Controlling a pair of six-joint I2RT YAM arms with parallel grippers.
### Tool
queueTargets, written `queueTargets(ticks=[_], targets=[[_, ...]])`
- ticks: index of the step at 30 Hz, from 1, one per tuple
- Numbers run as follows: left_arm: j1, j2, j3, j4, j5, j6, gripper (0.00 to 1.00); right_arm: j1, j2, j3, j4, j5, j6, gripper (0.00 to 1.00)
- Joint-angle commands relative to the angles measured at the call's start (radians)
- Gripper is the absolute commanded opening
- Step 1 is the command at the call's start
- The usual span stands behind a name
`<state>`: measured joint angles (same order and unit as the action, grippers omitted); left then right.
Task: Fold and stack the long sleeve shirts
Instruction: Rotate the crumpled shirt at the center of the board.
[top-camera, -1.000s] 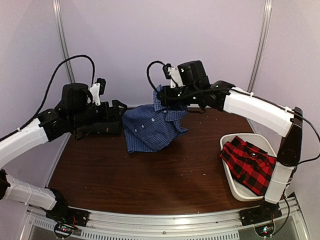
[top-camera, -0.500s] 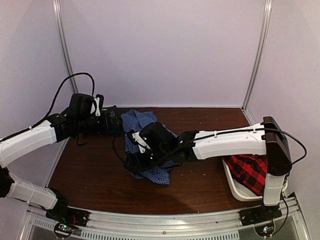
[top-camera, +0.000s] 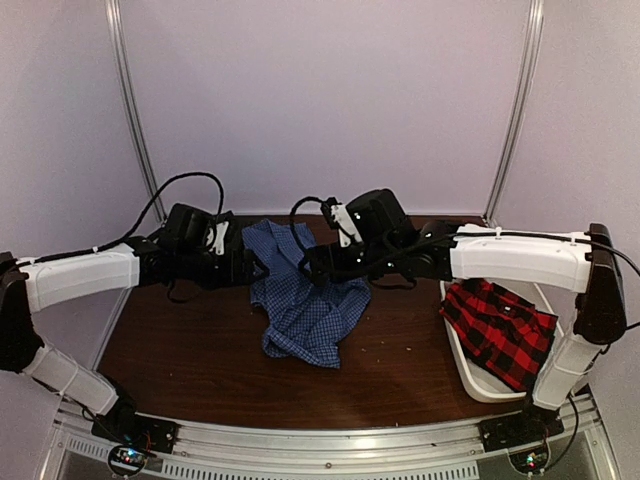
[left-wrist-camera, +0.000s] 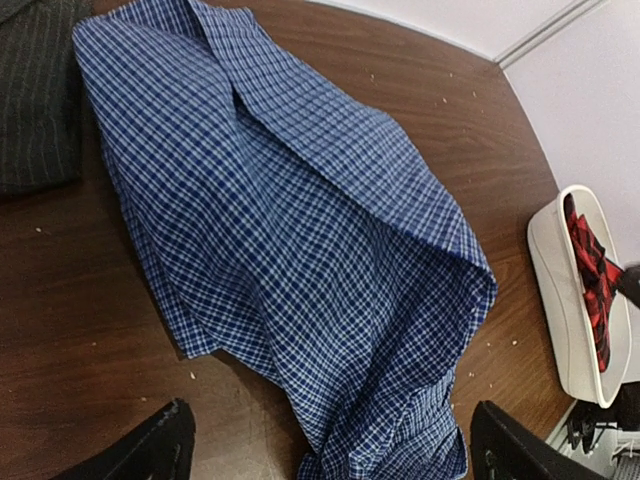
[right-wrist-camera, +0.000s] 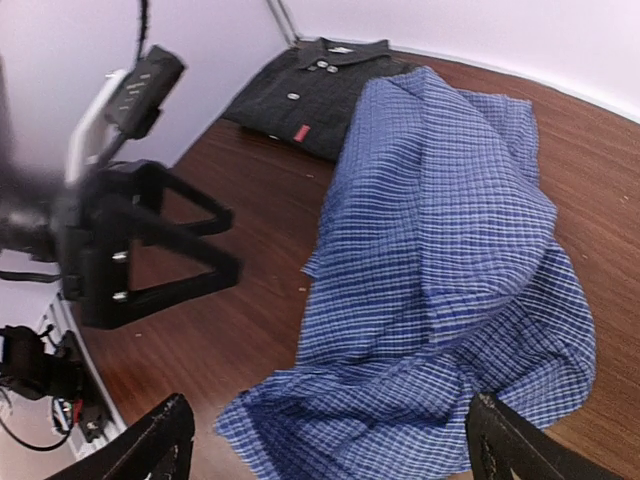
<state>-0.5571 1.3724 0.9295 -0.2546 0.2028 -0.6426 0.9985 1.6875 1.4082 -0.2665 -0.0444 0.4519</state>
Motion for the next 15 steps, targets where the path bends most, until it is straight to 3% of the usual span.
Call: queueTargets(ticks=[1,8,15], targets=[[-0.017,0.02,-0.033,0.074,0.124,0.014,0.98,-0.083,0.021,-0.066,-0.004,0.025,-0.037,0.94],[-0.093,0.01,-0.11,0.091,0.123,-0.025,0.98,-0.259,0.104,-0.061,0.07,-0.06,-0.067,0.83],[-0.163,0.004,-0.225,0.14,0.113,-0.107,0.98,-0.33,0.25,-0.009,0.085,-0.115,-0.117,0.74]])
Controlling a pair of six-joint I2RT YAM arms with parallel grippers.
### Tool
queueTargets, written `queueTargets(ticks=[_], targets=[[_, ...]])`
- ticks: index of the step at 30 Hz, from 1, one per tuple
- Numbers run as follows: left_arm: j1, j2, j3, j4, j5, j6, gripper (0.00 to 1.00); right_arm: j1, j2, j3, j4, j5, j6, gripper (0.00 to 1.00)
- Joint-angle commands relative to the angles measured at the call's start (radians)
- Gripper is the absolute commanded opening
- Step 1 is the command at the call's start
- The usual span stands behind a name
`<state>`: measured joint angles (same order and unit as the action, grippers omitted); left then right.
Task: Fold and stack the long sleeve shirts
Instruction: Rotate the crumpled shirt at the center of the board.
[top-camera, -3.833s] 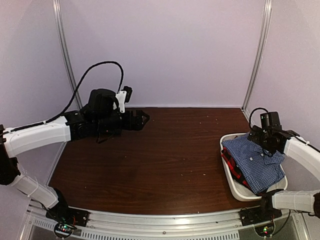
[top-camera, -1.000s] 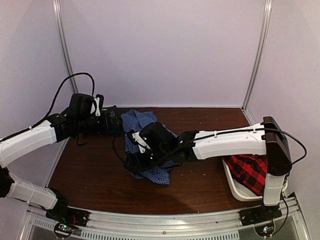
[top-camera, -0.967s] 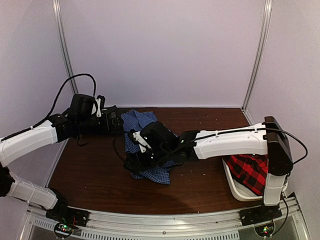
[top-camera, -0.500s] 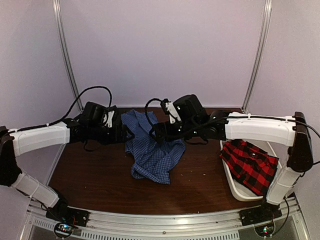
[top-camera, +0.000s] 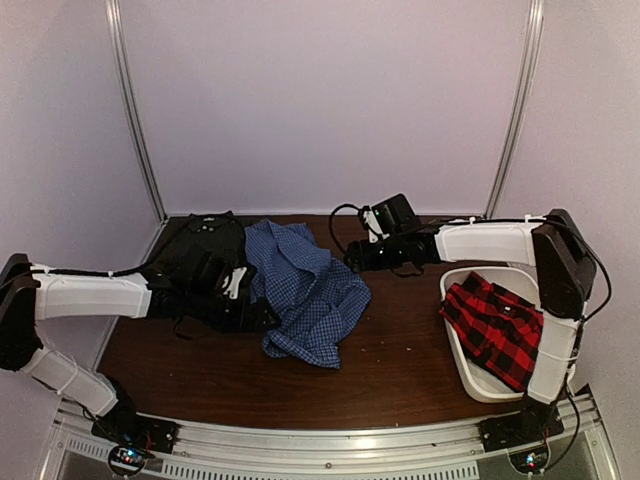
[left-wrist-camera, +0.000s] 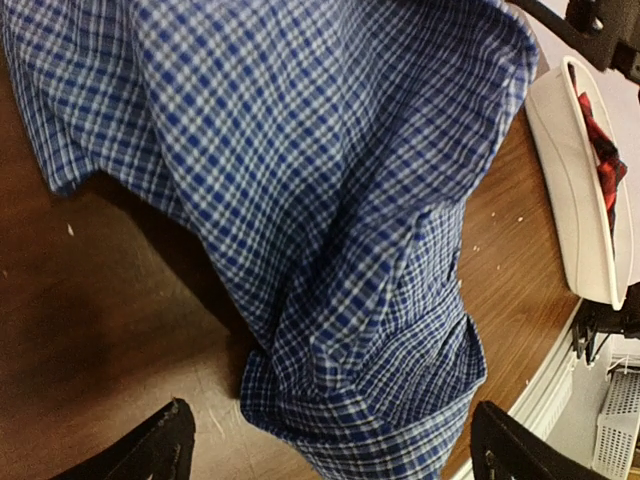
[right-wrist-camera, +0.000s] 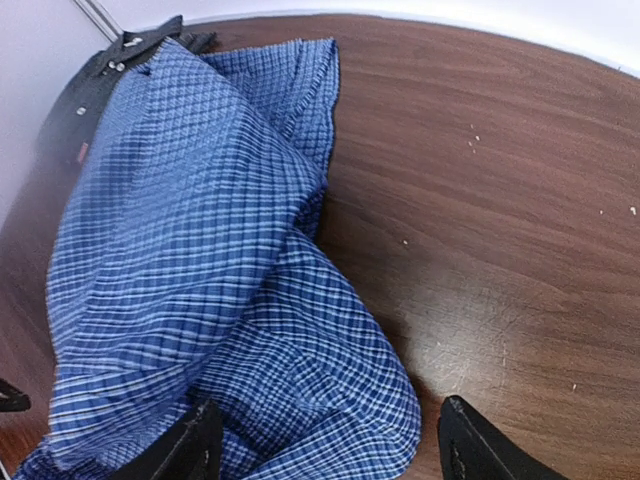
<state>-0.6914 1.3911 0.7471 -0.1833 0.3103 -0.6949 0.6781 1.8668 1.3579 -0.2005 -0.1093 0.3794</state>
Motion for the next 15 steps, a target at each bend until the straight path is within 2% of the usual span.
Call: queueTargets(ticks=[1,10,13,15], targets=[[-0.037,-0.015,-0.053,0.077,0.006,-0.062,0.98,-0.013,0.096,0.058,0.018,-0.056,-0.056,0.73],[-0.098,0.075,-0.065,0.14,-0.001,-0.11,0.97,-0.015,0.269,0.165,-0.014,-0.074,-0.088,0.66],[-0.099,0.108,-0.059,0.162,-0.018,-0.132,0.91,-0.016,0.284,0.164,-0.019,-0.073,-0.085,0.54],[-0.099,0.13,-0.048,0.168,-0.042,-0.141,0.8,-0.015,0.274,0.149,-0.02,-0.073,-0.081,0.42]])
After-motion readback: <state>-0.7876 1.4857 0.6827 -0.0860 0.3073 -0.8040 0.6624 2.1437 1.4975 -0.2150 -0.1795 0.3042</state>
